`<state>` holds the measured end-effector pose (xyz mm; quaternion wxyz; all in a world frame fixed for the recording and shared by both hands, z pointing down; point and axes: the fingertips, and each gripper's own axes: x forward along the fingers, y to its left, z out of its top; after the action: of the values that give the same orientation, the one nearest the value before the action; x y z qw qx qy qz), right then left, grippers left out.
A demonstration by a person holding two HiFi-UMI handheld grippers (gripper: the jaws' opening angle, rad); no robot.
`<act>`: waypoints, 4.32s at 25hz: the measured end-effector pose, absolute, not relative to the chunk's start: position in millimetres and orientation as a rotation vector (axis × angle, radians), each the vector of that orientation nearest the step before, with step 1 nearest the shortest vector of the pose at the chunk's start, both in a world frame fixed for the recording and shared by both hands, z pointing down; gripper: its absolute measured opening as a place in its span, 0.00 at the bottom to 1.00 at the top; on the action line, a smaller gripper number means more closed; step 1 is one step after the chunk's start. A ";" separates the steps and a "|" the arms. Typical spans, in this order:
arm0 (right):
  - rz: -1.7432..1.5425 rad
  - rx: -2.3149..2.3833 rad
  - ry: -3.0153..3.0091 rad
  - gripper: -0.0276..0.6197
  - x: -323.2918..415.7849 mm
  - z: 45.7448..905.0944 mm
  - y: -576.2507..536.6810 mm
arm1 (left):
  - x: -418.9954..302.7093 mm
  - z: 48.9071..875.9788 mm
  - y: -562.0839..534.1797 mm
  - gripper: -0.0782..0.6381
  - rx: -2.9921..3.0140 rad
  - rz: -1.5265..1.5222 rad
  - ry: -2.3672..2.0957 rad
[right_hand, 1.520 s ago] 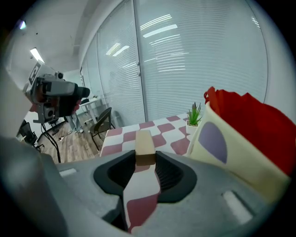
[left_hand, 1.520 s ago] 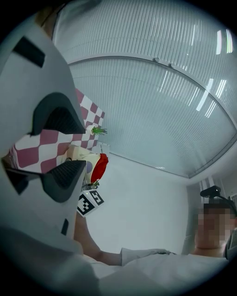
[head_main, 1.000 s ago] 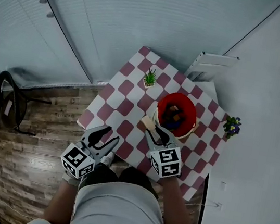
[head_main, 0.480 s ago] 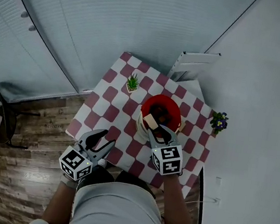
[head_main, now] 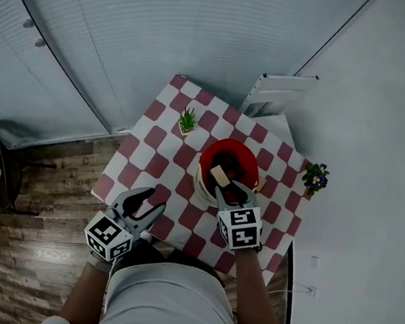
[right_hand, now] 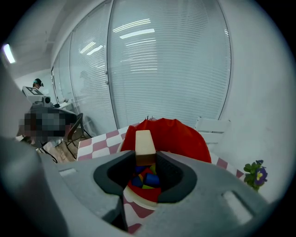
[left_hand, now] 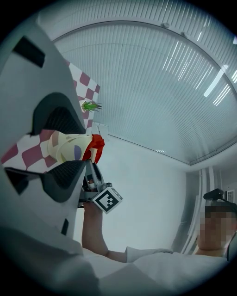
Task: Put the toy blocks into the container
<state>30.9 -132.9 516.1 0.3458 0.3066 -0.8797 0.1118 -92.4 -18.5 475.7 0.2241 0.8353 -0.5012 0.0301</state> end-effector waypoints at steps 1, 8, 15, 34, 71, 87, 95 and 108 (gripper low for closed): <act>0.288 0.794 -2.277 0.26 31.1 517.4 -133.6 | -91.7 476.4 -19.0 0.33 2.304 0.084 -1.383; 0.288 0.798 -2.264 0.26 30.0 520.6 -135.9 | -90.5 479.2 -20.3 0.33 2.301 0.081 -1.375; 0.314 0.846 -2.292 0.26 33.8 513.9 -133.0 | -87.2 478.5 -17.5 0.33 2.324 0.090 -1.341; 0.413 1.278 -2.210 0.26 142.3 496.2 -95.5 | -27.5 484.6 -15.5 0.33 2.490 0.179 -1.025; 0.831 1.455 -1.895 0.26 215.1 684.2 -36.7 | 5.6 550.9 19.7 0.33 2.392 0.480 -0.833; 0.865 1.422 -1.858 0.23 209.9 694.9 -49.0 | 1.5 552.1 21.5 0.33 2.353 0.448 -0.879; 0.804 1.447 -1.914 0.23 205.3 661.1 -59.0 | 0.3 541.3 15.5 0.33 2.384 0.416 -0.905; 0.656 1.456 -2.057 0.23 182.1 572.9 -87.3 | -9.9 508.9 -5.5 0.33 2.442 0.305 -0.972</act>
<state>182.1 -87.3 572.9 0.2656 0.5390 -0.7615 0.2431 -9.9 -5.5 508.9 0.2452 0.8947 -0.3562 0.1119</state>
